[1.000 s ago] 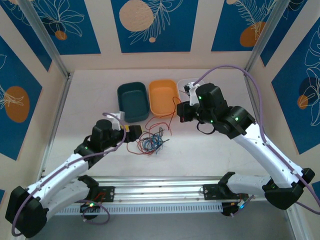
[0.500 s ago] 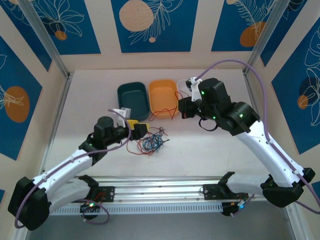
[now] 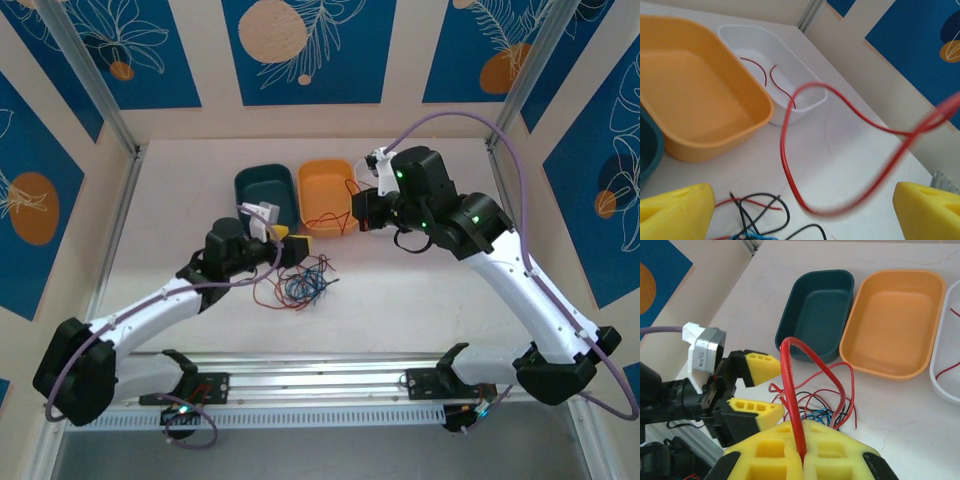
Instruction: Untangle the cables
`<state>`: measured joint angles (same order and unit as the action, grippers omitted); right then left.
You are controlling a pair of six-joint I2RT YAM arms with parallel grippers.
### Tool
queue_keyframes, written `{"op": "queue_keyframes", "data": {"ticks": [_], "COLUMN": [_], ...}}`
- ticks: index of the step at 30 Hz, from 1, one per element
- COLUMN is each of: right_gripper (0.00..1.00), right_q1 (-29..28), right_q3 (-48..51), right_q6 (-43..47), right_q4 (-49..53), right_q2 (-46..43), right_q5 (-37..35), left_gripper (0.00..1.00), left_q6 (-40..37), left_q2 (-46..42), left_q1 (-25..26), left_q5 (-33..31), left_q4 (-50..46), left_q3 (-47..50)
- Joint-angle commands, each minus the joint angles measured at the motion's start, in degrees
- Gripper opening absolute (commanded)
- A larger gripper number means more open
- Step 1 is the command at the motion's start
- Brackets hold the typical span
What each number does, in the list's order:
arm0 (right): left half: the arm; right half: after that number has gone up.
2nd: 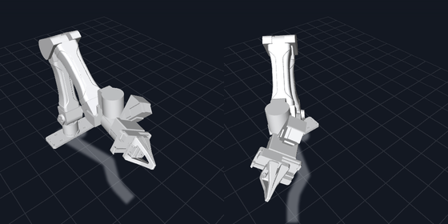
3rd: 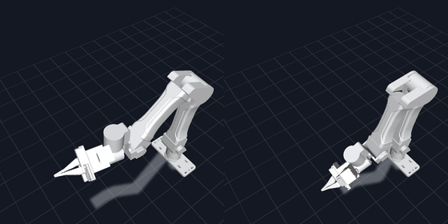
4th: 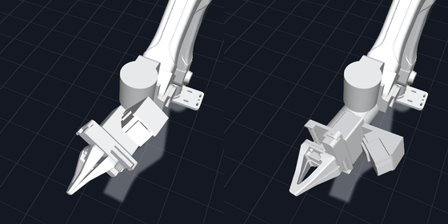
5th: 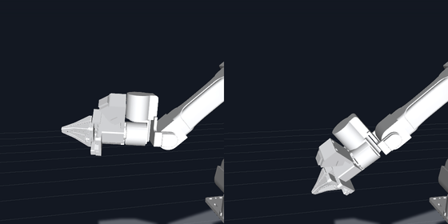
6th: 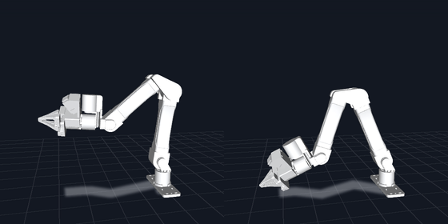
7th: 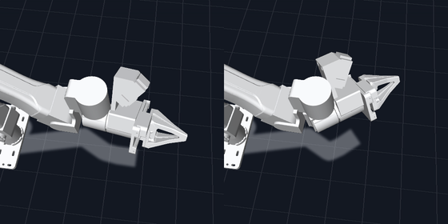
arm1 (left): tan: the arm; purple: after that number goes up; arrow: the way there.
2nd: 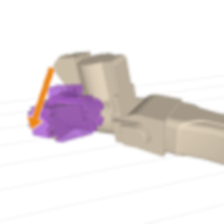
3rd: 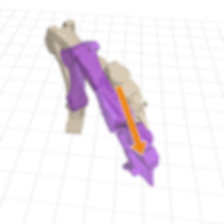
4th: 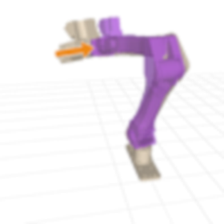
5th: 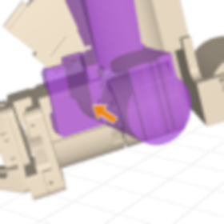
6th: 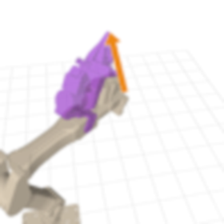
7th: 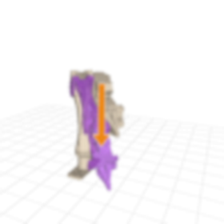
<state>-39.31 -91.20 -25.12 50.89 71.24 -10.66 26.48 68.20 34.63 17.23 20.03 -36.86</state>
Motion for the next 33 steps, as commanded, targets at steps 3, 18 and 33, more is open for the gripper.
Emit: {"op": "queue_keyframes", "data": {"ticks": [3, 18, 33], "right_gripper": [0.00, 0.00, 0.00], "right_q1": [1.2, 16.7, 20.6], "right_q3": [-2.7, 1.5, -15.5], "right_q6": [0.5, -3.3, 3.5], "right_q4": [1.1, 1.0, 2.5], "right_q2": [0.0, -5.4, 5.1], "right_q5": [4.1, 2.3, 2.5], "left_gripper": [0.74, 0.00, 1.00], "left_q6": [-5.5, -4.4, -6.1], "left_q2": [3.8, 1.1, -5.0], "left_q1": [1.0, 0.9, 1.0], "left_q5": [-2.2, -7.6, -5.0], "left_q4": [0.9, -5.8, -7.0], "left_q3": [-4.8, -1.1, 0.9]}}
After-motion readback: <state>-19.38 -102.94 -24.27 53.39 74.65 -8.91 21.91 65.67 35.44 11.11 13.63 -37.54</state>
